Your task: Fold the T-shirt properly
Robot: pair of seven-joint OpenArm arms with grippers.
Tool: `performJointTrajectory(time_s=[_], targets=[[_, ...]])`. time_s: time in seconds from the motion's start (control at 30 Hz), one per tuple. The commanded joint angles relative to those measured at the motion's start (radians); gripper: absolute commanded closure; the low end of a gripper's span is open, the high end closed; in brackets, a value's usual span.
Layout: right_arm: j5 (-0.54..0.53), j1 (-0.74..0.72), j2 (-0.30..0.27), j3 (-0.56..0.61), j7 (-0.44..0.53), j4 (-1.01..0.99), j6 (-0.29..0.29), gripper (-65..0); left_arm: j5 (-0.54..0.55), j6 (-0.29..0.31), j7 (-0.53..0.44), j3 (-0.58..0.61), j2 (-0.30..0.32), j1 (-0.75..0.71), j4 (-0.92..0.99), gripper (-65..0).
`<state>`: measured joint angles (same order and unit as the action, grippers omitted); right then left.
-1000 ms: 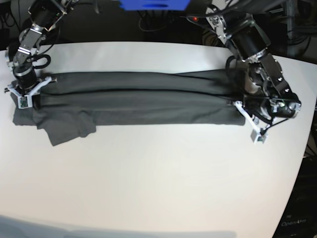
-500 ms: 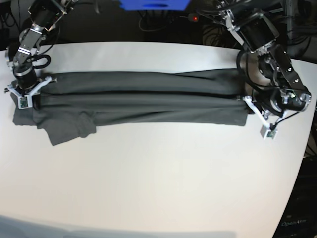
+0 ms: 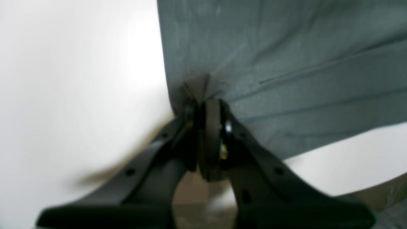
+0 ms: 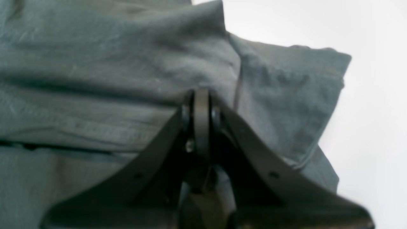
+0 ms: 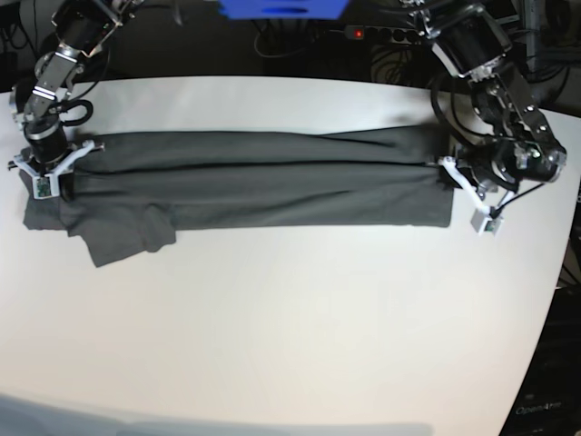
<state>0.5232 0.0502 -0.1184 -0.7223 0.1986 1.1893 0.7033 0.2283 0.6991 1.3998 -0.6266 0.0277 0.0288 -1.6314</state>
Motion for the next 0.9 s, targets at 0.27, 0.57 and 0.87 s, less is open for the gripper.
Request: performJointTrajectory(time_s=[0.27, 0.57, 0.87], targets=[[0.039, 0.007, -0.01, -0.006, -0.063, 0.002, -0.005, -0.7, 0.007, -0.001, -0.004, 0.001, 0.038, -0.017, -0.014, -3.2], [0.039, 0.009, -0.01, -0.006, -0.063, 0.002, -0.005, -0.7, 0.009, -0.001, -0.004, -0.003, 0.059, -0.039, -0.017, -5.2], [0.039, 0.01, -0.01, -0.007, -0.063, 0.002, -0.005, -0.7, 0.095, -0.001, -0.004, -0.049, 0.059, -0.04, -0.014, -45.1]])
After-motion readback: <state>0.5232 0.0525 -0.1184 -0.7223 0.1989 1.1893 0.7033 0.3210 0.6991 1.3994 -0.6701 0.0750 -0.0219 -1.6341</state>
